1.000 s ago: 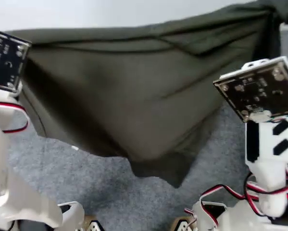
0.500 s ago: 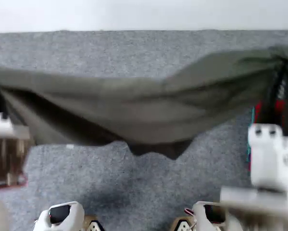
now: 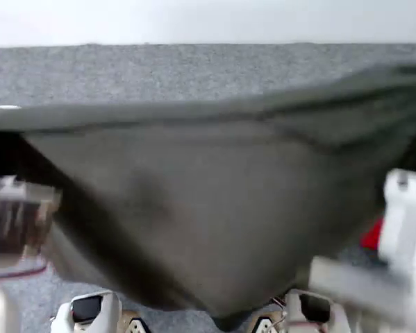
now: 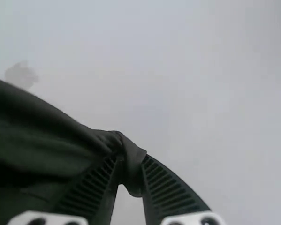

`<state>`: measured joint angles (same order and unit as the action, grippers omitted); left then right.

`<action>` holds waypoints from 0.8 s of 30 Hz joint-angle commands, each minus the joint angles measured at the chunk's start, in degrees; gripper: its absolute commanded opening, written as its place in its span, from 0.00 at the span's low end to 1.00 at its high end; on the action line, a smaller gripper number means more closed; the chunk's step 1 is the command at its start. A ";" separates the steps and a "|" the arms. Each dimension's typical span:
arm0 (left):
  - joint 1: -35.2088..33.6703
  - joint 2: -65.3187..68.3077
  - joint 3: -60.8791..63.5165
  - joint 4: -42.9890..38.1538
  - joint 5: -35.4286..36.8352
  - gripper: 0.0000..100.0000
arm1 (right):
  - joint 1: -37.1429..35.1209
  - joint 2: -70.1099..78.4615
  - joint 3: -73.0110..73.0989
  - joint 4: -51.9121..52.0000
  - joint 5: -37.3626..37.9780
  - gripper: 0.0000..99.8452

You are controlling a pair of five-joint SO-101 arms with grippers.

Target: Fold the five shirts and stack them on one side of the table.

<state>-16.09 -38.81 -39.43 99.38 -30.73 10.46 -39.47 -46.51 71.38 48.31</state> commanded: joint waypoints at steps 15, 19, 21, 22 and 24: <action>2.37 0.70 77.41 -48.62 -12.57 0.01 | -12.18 47.43 0.35 19.21 -5.01 0.01; 2.29 6.59 82.51 -63.12 -12.57 0.01 | -12.18 54.90 0.35 10.15 -5.01 0.01; 2.20 12.22 80.92 -66.99 -12.57 0.01 | -12.18 57.63 0.35 5.76 -5.27 0.01; 2.20 15.56 79.25 -68.22 -12.57 0.01 | -12.18 58.86 0.35 3.56 -5.63 0.01; 2.29 22.42 74.68 -69.54 -12.57 0.01 | -12.09 60.88 0.26 -0.57 -5.63 0.01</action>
<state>-13.89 -23.96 41.45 34.15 -42.59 -1.32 20.66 -45.80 76.92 43.21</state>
